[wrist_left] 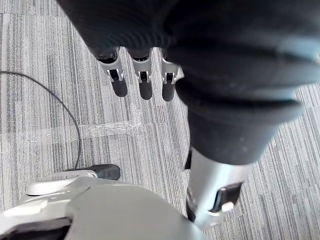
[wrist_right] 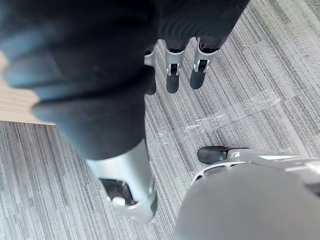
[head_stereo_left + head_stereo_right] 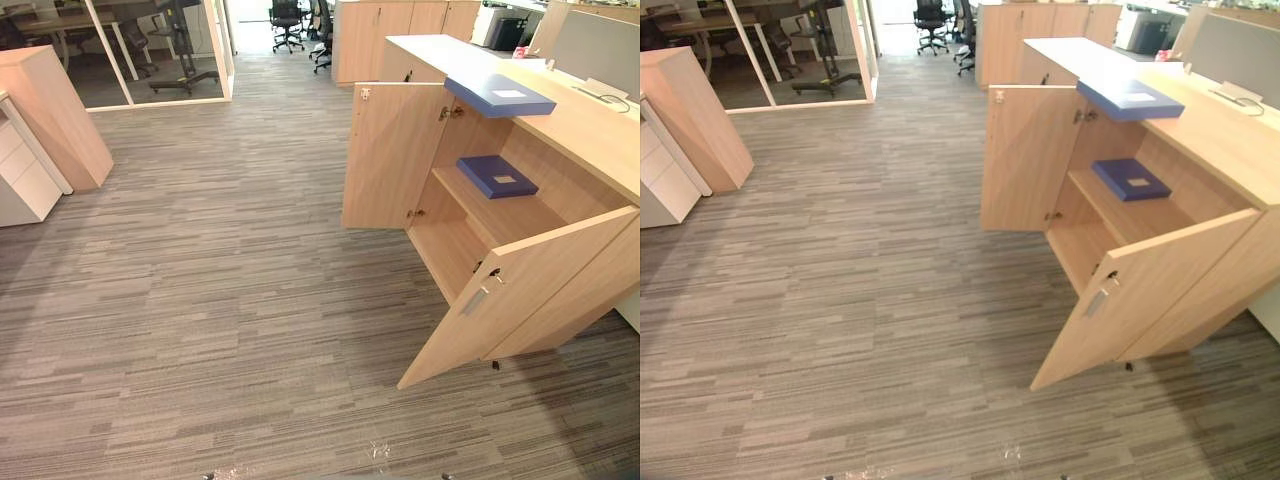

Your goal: Walk over to the cabinet, pick up the folder, carry it to the office cabinet, place the folder inside the office cabinet, then close the office cabinet door

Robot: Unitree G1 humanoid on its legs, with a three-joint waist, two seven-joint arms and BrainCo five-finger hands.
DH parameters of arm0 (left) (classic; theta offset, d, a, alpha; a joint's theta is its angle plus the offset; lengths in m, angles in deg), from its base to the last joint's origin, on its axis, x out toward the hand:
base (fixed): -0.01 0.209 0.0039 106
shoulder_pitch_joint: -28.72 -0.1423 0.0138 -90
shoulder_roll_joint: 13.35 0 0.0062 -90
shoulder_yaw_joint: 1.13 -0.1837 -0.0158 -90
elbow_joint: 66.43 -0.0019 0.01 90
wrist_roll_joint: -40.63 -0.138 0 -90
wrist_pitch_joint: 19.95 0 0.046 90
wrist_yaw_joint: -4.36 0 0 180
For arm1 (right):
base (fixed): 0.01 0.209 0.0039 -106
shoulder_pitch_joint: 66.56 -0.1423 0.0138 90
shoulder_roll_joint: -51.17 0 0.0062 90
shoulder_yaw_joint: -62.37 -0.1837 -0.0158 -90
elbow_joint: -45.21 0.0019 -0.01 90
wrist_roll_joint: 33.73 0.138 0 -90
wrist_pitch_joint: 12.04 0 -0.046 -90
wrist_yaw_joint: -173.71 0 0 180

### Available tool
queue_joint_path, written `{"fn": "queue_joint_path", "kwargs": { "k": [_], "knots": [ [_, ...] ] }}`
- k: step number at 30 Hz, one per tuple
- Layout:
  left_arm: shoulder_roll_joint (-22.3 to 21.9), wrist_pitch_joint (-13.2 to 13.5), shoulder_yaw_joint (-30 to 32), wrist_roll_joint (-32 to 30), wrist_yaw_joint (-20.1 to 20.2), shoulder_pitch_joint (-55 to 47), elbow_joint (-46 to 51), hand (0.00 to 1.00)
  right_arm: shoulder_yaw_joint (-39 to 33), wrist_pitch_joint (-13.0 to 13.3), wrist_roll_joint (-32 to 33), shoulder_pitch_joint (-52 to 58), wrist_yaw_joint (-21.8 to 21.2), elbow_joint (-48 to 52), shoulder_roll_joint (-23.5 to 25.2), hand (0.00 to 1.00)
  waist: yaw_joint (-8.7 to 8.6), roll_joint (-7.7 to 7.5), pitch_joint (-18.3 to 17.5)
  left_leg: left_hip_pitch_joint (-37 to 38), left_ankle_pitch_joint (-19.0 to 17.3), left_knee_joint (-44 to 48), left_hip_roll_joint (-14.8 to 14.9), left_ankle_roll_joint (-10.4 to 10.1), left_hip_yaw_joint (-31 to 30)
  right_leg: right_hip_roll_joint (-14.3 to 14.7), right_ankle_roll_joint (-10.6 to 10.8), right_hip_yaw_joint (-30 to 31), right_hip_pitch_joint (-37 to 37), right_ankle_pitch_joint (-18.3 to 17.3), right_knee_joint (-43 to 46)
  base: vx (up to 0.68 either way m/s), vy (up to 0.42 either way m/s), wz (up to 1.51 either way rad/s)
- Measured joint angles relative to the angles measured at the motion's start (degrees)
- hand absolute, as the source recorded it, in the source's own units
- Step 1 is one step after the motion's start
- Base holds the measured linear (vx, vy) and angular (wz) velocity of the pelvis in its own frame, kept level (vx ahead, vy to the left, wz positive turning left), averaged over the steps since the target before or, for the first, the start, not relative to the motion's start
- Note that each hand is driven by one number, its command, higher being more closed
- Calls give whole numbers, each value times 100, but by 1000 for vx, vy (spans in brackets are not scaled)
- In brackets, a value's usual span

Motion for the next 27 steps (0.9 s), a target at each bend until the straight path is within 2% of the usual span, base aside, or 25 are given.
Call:
{"fn": "queue_joint_path", "kwargs": {
  "k": [2, 13, 17, 27],
  "knots": [
    [8, 1, -1, 1, 36, 28, -45, 0, -11, 1, 0, -87, -12, 1, 9, 0, -2, -2, 4, 19, -1, -14, 2, -1, 14, -2, 54, 0, 7, -16, -4, 0, 0, 0],
    [15, 2, -4, -2, 42, 53, -61, 0, -127, 17, 12, -211, -22, 11, 63, 0, 5, -27, 29, 32, -8, -10, 10, -12, 24, -3, 59, -3, 8, -27, -32, 0, 0, 0],
    [40, 21, -4, -5, 33, 54, -53, 0, -120, 69, 210, -255, 0, 14, 131, 0, 1, -80, 62, 35, -19, -4, 17, -28, 23, -3, 32, -21, 13, -51, -32, 3, 0, 1],
    [72, 18, -2, -3, 30, 63, -54, 0, -114, 83, 208, -306, 55, 21, 300, 0, -3, -153, 121, 127, -74, 2, 23, -99, 22, -1, 52, -78, 115, -71, -30, 8, 1, 1]
  ]
}}
